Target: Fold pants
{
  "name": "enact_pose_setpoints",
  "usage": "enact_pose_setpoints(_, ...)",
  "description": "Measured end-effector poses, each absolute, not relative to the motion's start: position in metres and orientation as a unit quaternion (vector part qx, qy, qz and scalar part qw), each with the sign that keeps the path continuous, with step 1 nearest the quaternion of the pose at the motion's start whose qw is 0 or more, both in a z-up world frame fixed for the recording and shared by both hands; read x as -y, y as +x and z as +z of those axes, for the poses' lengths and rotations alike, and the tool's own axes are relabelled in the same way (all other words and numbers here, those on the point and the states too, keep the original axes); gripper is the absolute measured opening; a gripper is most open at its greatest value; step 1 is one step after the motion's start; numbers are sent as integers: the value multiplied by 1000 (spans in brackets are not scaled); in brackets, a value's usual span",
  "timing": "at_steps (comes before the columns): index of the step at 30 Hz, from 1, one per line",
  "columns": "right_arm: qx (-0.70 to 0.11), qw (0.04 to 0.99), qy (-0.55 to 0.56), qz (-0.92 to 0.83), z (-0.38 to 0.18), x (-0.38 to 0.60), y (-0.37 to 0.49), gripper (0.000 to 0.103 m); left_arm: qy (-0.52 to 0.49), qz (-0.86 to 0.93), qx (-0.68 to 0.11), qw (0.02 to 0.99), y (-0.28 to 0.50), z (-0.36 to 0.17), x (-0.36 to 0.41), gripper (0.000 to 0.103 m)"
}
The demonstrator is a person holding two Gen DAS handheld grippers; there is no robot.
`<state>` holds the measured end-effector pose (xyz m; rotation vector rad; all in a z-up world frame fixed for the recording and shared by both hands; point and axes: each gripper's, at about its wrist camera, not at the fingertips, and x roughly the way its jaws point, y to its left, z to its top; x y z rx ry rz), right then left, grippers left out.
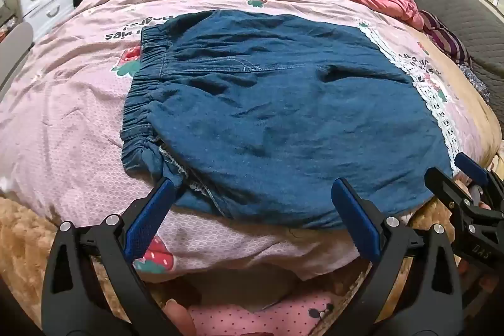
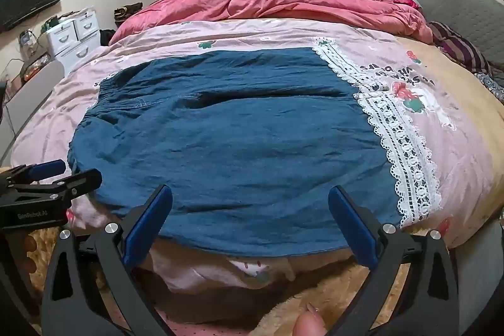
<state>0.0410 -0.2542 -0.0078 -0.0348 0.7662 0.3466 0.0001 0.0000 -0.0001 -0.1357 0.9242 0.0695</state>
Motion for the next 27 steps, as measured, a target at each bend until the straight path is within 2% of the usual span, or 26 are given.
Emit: enact_pose_setpoints(27, -377, 911, -32, 165, -10, 252, 40, 99, -66, 34, -442, 894, -2, 0, -1, 94)
